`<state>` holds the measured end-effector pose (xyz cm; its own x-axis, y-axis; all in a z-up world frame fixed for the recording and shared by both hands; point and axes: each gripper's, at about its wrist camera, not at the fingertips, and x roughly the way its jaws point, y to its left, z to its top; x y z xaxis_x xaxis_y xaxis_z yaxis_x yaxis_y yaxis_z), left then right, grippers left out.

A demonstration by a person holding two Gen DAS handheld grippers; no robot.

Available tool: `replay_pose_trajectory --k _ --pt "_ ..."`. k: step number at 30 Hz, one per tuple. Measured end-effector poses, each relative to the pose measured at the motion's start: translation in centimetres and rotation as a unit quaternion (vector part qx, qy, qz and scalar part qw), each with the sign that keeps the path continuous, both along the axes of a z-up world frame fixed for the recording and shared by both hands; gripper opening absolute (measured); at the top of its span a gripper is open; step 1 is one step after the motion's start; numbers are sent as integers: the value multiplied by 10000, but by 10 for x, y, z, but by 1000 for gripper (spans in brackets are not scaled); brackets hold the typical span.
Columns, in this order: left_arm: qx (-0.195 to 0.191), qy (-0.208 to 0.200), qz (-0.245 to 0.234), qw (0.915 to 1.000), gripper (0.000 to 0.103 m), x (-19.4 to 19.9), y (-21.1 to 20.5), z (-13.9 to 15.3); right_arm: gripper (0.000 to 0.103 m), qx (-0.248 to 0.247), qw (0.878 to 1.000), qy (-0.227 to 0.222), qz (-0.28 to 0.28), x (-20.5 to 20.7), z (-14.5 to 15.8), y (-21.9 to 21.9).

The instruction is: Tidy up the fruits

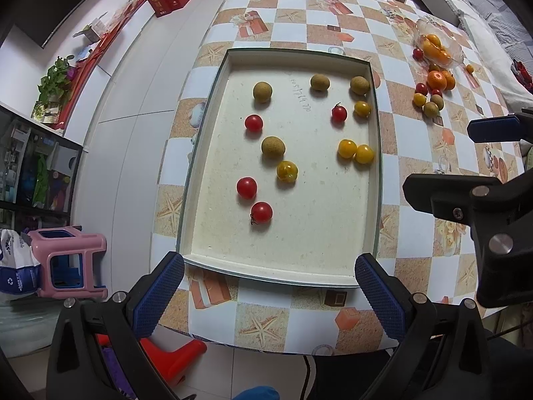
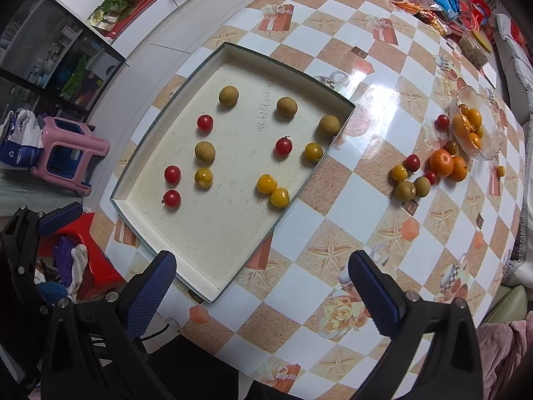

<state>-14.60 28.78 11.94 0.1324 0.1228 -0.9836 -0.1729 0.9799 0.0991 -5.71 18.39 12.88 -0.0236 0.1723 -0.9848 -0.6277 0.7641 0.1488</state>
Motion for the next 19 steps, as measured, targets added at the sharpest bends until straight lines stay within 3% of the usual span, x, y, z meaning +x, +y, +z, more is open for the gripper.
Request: replay_pose_trajectory --k 19 --pt "79 -23 -93 9999 103 2 -4 0 103 -14 9997 -147 207 0 -2 4"
